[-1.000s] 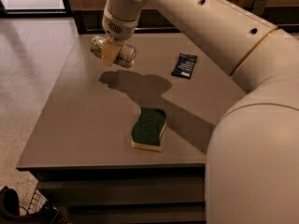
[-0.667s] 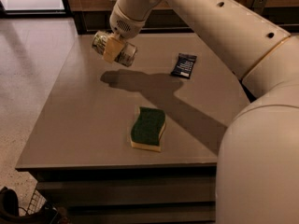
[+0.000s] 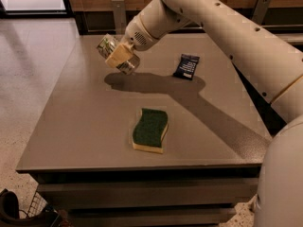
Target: Place 7up can upright
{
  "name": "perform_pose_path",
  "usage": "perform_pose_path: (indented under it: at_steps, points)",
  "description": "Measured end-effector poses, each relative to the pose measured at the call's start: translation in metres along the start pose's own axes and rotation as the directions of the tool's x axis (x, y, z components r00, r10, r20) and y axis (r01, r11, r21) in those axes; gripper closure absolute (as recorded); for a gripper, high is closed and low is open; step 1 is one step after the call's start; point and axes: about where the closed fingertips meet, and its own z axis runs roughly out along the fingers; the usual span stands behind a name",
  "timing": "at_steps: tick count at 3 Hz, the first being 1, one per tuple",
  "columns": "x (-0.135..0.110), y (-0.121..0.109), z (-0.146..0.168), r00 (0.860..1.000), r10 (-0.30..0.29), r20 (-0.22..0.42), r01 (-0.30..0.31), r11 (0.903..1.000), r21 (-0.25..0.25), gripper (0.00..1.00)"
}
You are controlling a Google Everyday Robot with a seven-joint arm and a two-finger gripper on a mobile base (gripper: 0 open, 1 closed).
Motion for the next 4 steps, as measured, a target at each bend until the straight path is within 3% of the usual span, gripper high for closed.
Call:
perform_pose_path:
  at_steps: [1,2,3,4]
  points:
    - [-0.004,0.010,0.006,0.979,-0.026,0.202,0.034,0.9988,-0.036,1.00]
    - [-0.012,0.023,0.011,0.939,-0.064,0.339,0.082,0.9958,-0.040,1.00]
    - [-0.015,0.033,0.015,0.904,-0.051,0.424,0.077,0.9961,-0.044,1.00]
    - [-0.016,0.041,0.022,0.890,0.001,0.457,0.033,0.9972,-0.067,1.00]
